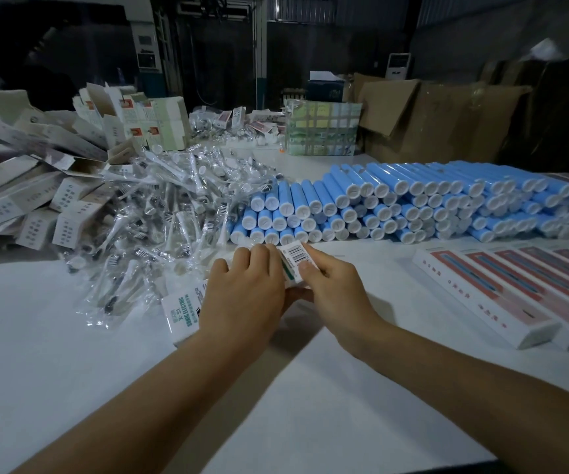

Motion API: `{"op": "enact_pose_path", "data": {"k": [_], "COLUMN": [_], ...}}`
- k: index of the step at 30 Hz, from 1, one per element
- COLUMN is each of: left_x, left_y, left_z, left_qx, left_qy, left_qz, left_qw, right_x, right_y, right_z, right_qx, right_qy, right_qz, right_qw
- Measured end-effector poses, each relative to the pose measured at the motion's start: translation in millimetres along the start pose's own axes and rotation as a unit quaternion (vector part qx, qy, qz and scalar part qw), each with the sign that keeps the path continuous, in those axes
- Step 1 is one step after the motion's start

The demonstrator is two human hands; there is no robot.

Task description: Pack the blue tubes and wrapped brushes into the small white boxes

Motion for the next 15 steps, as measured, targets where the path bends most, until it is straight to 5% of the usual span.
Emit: {"op": "enact_pose_path", "data": {"k": [7,10,13,15], "left_x": [-4.8,-16.0,-27.8,-28.7], "left_y": [-1.4,-12.3,-30.9,-46.3], "left_z": [-0.7,0.1,16.4,17.2], "left_qx": [0.016,0.147,0.415,0.567], "left_qy": [-0.031,0.006,0.043,0.04], "left_qz": [0.031,0.109,0.23,0.373], "left_qw": [0.999,0.983,0.879,0.733], "right_x": [1.8,0.4,-2.3,-5.3], "right_y": [-8.2,-17.8,-27.1,-28.0], "right_z": [0.1,4.1,11.6,15.6], "right_qx": [-0.051,-0.127,-0.146,-0.121], "right_qy": [-0.028,-0.036,-0.005,0.014], "right_qz": [-0.023,0.004,0.063,0.083], "right_qw": [0.998,0.991,0.987,0.989]}}
Point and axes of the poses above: each hand's wrist, its own x-axis away from the middle knuckle, its own z-axis out of the back of the hand, y = z × x, the point moved 3 cm from there along -x, towards the middle knuckle, and after that the axes turned 14 degrees about y, right-handed, at the moved point
